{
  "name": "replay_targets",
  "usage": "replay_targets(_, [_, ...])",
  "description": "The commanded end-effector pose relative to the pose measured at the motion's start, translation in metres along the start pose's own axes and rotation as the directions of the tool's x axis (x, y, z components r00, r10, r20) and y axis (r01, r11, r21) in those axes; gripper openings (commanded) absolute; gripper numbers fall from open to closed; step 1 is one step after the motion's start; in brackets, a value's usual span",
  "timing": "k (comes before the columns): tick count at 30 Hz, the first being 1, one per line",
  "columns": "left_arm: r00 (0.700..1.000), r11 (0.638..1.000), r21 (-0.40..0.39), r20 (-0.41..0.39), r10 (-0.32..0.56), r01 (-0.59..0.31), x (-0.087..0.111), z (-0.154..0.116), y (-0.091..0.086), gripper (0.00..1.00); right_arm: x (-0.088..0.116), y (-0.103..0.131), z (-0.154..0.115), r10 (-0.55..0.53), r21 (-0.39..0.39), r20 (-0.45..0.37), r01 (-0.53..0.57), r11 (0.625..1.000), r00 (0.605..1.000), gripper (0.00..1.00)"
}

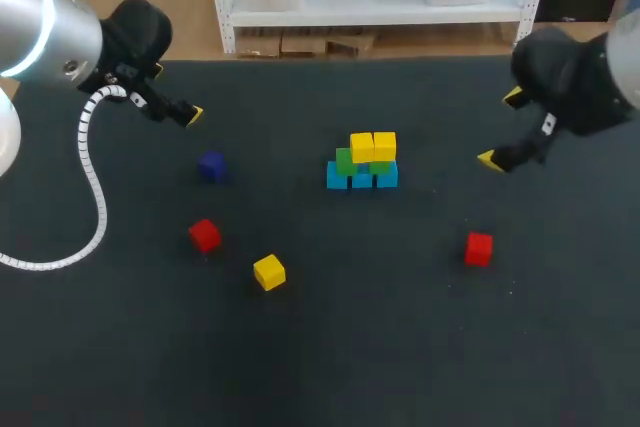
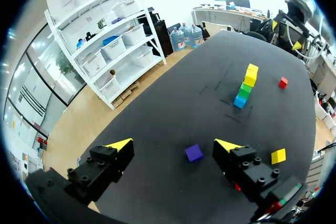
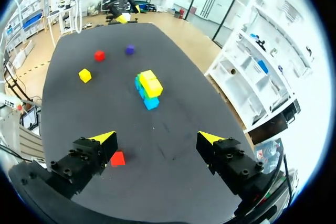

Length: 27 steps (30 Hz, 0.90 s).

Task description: Place the blue cubes, place green cubes on the blue cubes, place the yellow cubes on the green cubes, then place the red cubes on the yellow cubes, and place purple cube on the red cubes.

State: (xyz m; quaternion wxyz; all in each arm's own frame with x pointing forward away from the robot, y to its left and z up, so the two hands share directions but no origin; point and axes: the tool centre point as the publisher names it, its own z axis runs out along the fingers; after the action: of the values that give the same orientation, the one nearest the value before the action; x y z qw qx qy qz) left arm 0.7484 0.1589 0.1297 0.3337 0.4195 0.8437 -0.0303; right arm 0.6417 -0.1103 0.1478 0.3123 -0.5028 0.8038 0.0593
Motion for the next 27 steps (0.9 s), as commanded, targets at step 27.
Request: replay_targets(27, [1.000, 1.000, 0.008, 0.007, 0.004, -0.004, 0.002, 0.000, 0.002, 1.00, 0.011, -0.011, -0.015, 0.059, 0.236, 0.053, -0.070, 0.969, 0.997, 1.00])
